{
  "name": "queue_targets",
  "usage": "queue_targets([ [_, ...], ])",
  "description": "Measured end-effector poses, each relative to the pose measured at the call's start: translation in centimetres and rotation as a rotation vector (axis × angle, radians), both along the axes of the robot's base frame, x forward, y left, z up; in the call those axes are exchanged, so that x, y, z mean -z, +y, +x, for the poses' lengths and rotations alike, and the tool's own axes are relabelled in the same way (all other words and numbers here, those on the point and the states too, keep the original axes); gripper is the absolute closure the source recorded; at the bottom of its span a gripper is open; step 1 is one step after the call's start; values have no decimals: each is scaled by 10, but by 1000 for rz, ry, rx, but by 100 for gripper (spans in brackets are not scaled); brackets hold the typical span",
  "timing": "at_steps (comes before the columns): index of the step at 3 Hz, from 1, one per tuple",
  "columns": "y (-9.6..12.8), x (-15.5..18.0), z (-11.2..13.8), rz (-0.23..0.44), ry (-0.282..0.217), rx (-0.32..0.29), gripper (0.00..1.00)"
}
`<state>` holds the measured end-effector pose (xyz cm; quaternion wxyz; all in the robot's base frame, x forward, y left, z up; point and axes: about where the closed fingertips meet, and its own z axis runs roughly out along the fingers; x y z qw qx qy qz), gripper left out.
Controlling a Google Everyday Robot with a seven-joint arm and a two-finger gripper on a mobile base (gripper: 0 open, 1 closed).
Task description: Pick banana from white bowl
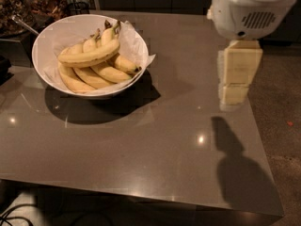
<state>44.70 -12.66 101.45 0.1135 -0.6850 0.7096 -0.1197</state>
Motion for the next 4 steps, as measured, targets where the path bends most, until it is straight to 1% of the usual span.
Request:
queue_targets([
  [1,5,-8,3,9,-35,-9,0],
  [2,34,-27,15,25,-123,-57,0],
  [3,63,-43,32,7,-168,-124,0],
  [4,97,-43,53,-25,-158,-213,0],
])
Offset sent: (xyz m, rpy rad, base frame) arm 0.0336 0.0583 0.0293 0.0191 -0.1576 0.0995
